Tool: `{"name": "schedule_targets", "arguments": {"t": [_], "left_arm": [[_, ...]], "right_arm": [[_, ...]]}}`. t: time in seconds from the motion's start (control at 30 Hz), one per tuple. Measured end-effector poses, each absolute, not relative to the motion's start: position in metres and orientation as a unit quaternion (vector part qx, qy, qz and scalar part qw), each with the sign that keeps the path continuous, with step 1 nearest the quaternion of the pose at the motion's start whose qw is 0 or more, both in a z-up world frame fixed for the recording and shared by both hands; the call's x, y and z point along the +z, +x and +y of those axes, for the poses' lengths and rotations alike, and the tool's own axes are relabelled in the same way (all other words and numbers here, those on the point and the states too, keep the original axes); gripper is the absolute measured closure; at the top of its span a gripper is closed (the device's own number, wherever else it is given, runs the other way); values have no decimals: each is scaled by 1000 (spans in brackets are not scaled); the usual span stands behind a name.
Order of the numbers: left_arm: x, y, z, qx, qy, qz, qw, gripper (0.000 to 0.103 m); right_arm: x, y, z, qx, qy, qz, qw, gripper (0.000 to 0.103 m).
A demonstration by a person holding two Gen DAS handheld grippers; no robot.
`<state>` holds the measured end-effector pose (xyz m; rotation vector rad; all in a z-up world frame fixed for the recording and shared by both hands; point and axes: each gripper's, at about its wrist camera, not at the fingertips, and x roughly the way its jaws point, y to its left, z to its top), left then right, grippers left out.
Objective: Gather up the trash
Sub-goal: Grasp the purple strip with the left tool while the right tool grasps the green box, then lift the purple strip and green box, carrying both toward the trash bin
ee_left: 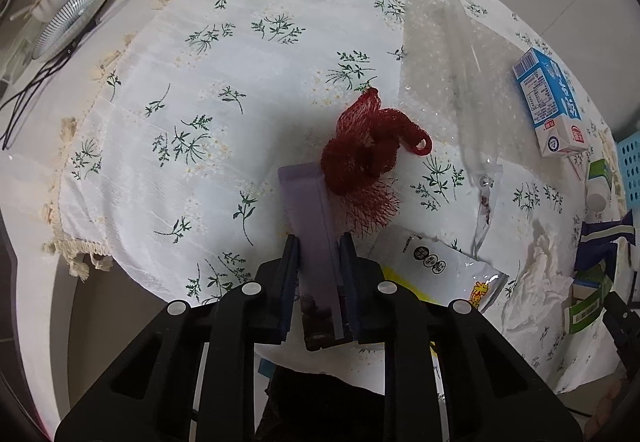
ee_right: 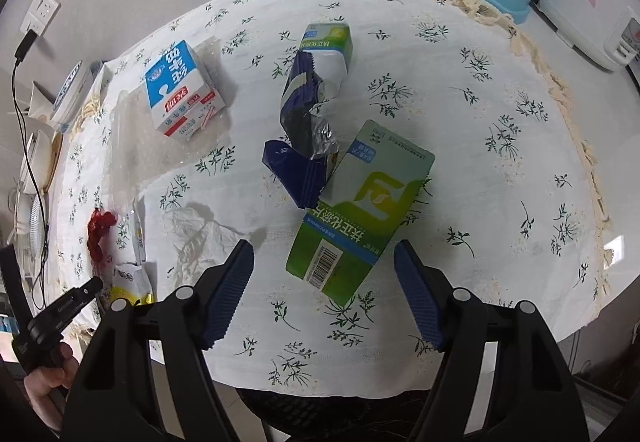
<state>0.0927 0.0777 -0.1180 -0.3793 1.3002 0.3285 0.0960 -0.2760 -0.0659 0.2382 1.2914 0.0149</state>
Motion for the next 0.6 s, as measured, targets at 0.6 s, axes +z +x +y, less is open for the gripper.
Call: {"name": "schedule_targets", "arguments": {"t": [0.6], "left_arm": [[-115,49,72,127,-167,602,770,70]], "right_arm": [[-88,106,-270,-21,122,633,764,46]]}}
